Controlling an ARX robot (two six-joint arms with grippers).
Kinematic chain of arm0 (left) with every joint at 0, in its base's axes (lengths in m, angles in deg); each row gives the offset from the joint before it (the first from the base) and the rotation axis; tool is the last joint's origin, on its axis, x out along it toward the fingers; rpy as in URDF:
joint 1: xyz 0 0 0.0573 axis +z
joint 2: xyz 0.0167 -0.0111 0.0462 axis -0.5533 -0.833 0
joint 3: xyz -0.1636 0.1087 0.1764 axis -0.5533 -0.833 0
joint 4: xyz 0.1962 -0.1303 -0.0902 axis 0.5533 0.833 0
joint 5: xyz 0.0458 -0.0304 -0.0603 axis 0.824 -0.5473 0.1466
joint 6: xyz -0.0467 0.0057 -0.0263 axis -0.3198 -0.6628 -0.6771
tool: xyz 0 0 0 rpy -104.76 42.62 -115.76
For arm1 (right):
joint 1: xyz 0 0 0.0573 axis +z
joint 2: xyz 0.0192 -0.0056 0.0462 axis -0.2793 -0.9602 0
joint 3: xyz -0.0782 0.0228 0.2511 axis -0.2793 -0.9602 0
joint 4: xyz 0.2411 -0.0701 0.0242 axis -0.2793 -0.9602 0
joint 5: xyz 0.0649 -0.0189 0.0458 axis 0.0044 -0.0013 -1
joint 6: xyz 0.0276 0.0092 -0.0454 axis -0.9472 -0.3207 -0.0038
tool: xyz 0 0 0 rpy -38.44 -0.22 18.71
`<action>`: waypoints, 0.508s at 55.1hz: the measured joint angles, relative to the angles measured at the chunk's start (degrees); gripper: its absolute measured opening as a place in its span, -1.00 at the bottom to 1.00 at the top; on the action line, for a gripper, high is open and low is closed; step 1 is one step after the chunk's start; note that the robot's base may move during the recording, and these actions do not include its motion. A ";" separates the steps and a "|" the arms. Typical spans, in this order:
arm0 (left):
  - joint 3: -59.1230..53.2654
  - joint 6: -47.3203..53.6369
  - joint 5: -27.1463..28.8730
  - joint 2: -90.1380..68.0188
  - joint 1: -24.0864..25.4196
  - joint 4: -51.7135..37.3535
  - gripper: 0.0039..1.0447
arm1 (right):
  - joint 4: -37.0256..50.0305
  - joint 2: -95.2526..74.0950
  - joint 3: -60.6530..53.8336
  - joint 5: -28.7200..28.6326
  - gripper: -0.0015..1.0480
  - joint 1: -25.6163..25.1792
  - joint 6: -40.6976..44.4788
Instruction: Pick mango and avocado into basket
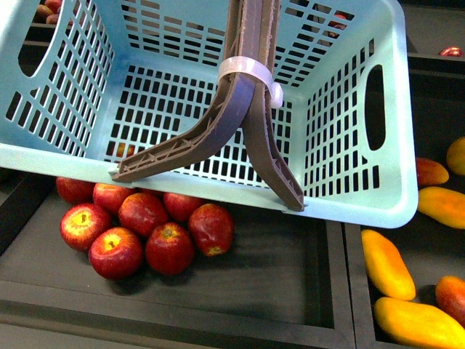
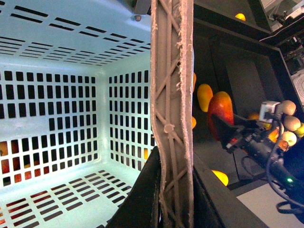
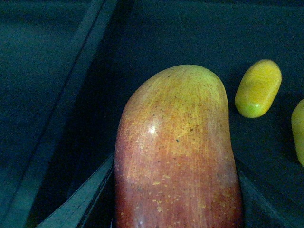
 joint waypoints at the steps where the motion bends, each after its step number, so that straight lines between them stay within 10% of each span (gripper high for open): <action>1: 0.00 0.00 0.02 0.00 0.00 0.00 -0.78 | -0.28 1.49 -0.70 -0.79 0.13 -0.15 -0.96; 28: 0.00 -0.02 0.00 0.00 0.00 0.00 -0.78 | -4.04 30.36 -13.33 -10.16 0.13 8.48 -13.57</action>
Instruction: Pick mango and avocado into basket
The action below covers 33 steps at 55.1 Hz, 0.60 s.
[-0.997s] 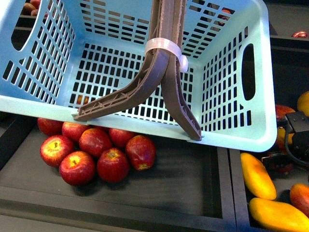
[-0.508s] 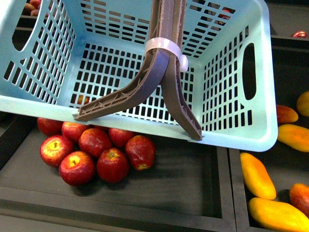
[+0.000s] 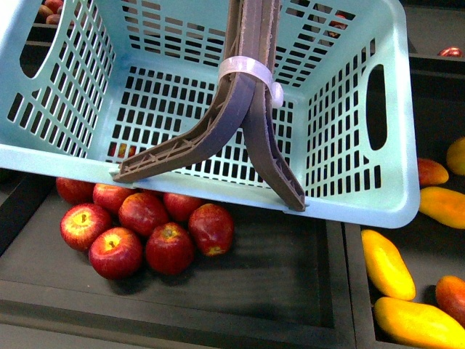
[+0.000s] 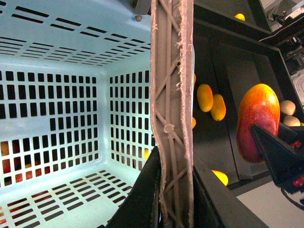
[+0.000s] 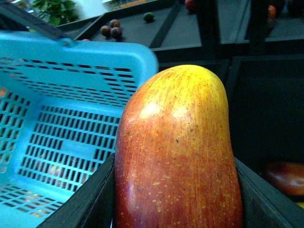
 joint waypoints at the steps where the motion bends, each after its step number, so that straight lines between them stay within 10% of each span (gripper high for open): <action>1: 0.00 0.02 0.00 0.00 0.00 0.00 -0.78 | -0.13 0.87 -0.44 0.02 0.13 0.81 -0.24; 33: 0.00 0.02 0.00 0.00 0.00 0.00 -0.78 | -0.87 3.65 -3.04 11.37 0.13 22.82 -1.44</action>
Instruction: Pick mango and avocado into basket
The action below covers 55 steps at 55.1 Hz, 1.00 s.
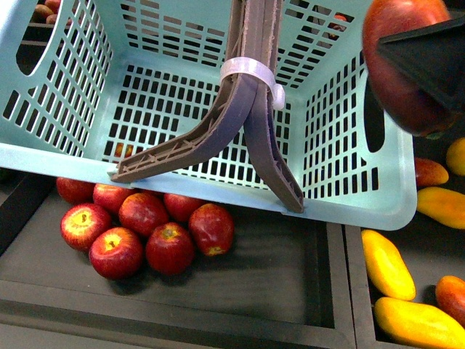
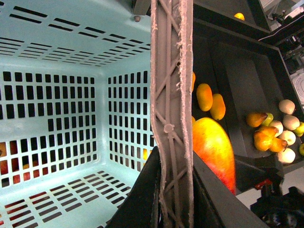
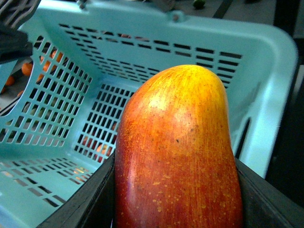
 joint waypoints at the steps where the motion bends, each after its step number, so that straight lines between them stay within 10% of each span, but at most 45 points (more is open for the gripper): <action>1: 0.00 0.00 0.00 0.00 0.00 0.00 -0.78 | 0.00 -0.33 0.00 0.59 0.13 0.72 0.17; 7: 0.00 -0.02 0.00 0.00 0.00 0.00 -0.78 | 0.59 -2.03 0.04 2.97 0.16 3.48 0.92; 20: -0.07 0.11 -0.07 0.00 0.00 0.00 -0.78 | 0.57 -0.39 0.09 5.44 0.89 4.90 1.51; 55: -0.48 -0.02 -0.07 0.00 -0.02 -0.02 -0.78 | -26.10 53.79 -19.69 23.26 0.85 -5.31 2.62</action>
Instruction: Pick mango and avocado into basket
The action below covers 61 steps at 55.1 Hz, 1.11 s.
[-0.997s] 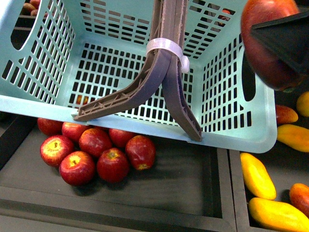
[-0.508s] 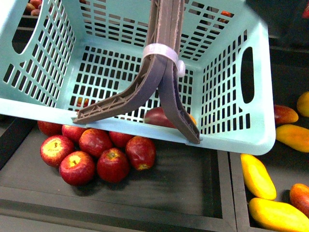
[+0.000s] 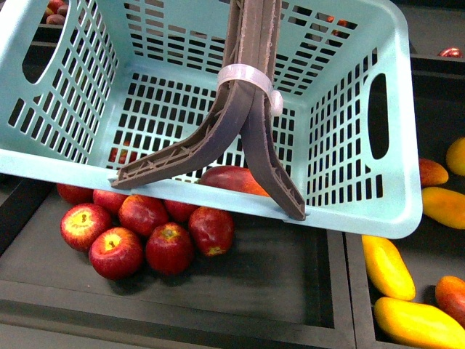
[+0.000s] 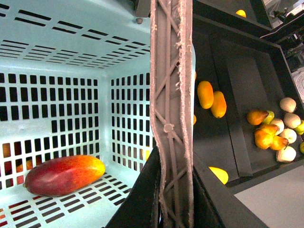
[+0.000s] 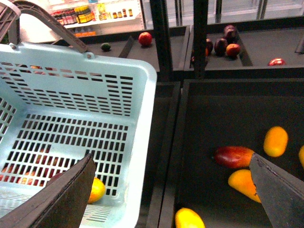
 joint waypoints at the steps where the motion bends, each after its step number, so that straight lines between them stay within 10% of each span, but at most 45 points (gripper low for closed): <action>1: 0.00 0.02 0.00 0.00 0.00 0.00 -0.78 | -0.48 1.27 -0.44 0.22 0.85 -0.02 0.00; 12: 0.00 0.04 0.09 0.00 0.02 0.00 -0.78 | -0.59 3.45 -0.81 0.83 0.85 -0.11 0.17; 18: 0.00 -0.02 0.11 0.00 0.02 0.00 -0.78 | 5.22 4.74 -3.02 7.45 0.50 0.31 4.66; 43: 0.00 -0.02 0.07 0.00 0.02 0.00 -0.78 | 0.07 14.69 -6.62 1.57 -0.98 -6.16 7.85; 61: 0.00 0.00 0.11 0.00 0.02 0.00 -0.78 | -1.60 16.74 -6.62 1.57 -0.10 -6.16 7.93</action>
